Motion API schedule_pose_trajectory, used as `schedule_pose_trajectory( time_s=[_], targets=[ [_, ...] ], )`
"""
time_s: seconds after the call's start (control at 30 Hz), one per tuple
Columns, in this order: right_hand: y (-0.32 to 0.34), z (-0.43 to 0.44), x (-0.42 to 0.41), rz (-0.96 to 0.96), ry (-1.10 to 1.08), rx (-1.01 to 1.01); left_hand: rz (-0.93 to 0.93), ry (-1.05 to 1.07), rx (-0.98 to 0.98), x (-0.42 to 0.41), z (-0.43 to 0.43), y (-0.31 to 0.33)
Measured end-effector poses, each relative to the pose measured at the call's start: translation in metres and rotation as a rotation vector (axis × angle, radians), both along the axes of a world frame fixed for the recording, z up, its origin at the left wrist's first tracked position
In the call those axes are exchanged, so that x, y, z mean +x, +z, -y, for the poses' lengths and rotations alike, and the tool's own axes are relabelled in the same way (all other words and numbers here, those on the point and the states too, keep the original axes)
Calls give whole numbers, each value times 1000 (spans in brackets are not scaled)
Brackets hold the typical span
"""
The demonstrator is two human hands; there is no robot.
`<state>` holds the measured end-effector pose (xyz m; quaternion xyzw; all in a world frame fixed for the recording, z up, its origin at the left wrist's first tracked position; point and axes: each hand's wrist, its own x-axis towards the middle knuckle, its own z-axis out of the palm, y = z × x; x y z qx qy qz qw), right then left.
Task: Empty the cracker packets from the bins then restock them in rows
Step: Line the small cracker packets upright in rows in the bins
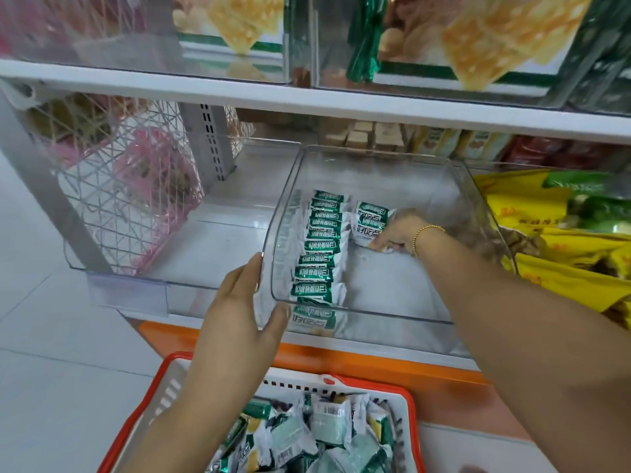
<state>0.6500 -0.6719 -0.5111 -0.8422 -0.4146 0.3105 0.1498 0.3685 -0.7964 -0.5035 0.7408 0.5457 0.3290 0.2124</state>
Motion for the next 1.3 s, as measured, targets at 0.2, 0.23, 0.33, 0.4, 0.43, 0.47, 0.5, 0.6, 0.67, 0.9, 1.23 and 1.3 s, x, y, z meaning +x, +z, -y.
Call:
schedule_pose_trajectory(
  time_s=[0.2,0.23,0.33,0.4,0.43,0.47,0.5,0.6,0.67,0.9,1.23,1.3],
  targets=[
    [-4,-10,-16,-74,-123,192,15,-39,-33,-9,2,9],
    [-4,-11,-17,-89,-142,197,17,-34,-40,-10,2,10],
    [1,-11,-19,-139,-152,208,4,-18,-67,-10,8,18],
    [-8,-19,-7,-226,-141,235,-36,-27,-86,-6,14,21],
    [-8,-20,-5,-262,-149,250,-57,-33,-92,-4,16,22],
    [-5,-15,-5,-270,-141,280,-80,-33,-91,-2,20,22],
    [6,-3,-11,-213,-96,306,-98,-27,-83,-1,23,21],
    [45,40,-28,132,116,386,-91,-4,-34,-1,36,17],
    [65,84,-45,138,241,555,-68,-17,-17,-2,48,11],
    [20,226,-88,-103,763,305,-440,-220,-365,-34,113,-71],
    [-150,293,-133,305,1091,-358,-444,-274,-831,-64,194,-175],
    [-163,303,-140,360,1072,-375,-413,-255,-895,-61,191,-178]
  ],
)
